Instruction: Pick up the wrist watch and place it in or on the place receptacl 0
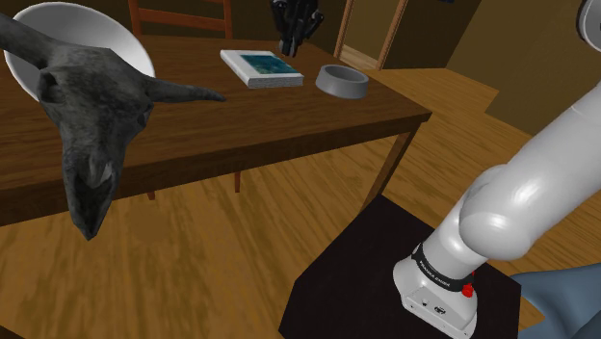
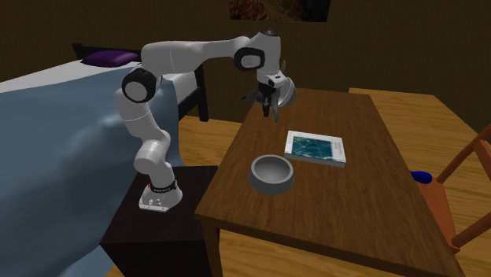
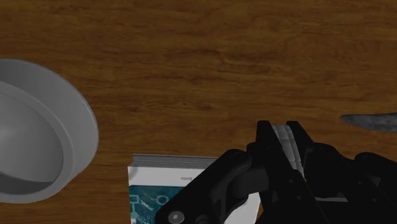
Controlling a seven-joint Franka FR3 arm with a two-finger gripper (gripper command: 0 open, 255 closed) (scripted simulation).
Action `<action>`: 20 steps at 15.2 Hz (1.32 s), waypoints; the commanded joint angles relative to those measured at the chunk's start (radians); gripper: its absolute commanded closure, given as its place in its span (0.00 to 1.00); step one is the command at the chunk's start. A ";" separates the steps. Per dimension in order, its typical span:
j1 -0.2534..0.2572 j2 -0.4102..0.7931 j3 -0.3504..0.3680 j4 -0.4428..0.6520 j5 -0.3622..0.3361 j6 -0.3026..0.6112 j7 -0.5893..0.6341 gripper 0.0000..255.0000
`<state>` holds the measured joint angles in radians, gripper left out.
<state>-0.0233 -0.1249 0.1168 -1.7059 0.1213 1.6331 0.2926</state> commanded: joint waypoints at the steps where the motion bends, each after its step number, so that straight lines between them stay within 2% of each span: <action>1: -0.021 -0.007 -0.028 -0.004 0.000 -0.009 -0.049 1.00; 11: -0.126 0.015 -0.168 0.023 -0.010 -0.042 -0.291 1.00; 20: -0.226 0.125 -0.286 0.156 -0.003 -0.090 -0.505 1.00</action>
<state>-0.2375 -0.0188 -0.1563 -1.5745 0.1161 1.5514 -0.1874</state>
